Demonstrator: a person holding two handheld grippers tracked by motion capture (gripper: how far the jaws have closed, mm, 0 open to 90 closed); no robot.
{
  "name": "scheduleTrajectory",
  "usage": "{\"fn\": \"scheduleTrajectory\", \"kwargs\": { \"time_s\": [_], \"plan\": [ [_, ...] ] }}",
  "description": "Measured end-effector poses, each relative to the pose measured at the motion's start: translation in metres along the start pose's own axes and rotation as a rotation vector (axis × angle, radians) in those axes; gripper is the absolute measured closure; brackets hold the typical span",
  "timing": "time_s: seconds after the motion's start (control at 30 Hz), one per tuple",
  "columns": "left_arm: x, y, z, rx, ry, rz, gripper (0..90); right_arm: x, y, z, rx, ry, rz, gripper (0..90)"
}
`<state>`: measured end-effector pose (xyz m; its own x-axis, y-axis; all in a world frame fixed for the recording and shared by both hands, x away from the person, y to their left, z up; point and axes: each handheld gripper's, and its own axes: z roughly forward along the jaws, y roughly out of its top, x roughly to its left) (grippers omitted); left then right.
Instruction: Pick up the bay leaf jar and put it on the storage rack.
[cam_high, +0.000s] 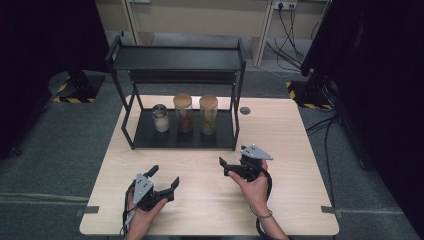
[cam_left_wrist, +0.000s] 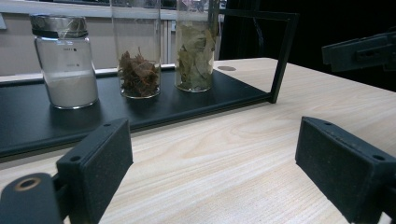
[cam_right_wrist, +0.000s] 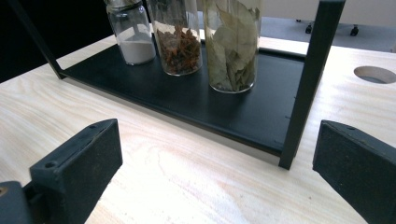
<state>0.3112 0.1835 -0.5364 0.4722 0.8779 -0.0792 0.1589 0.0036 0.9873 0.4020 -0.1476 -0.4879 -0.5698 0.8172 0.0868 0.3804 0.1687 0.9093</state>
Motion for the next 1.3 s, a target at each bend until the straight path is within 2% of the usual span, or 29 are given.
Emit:
{"fn": "scheduleTrajectory", "kwargs": {
  "time_s": [0.4, 0.93, 1.3],
  "plan": [
    [0.000, 0.000, 0.000, 0.001, 0.001, -0.002, 10.6, -0.004, -0.011, -0.012, 0.001, -0.006, 0.008, 1.6],
    [0.000, 0.000, 0.000, 0.001, 0.003, -0.007, 10.7, -0.008, -0.035, -0.025, 0.033, -0.014, 0.019, 1.6],
    [0.000, 0.000, 0.000, 0.000, 0.004, -0.010, 10.7, -0.010, -0.043, -0.031, 0.042, -0.014, 0.026, 1.6]
  ]
}}
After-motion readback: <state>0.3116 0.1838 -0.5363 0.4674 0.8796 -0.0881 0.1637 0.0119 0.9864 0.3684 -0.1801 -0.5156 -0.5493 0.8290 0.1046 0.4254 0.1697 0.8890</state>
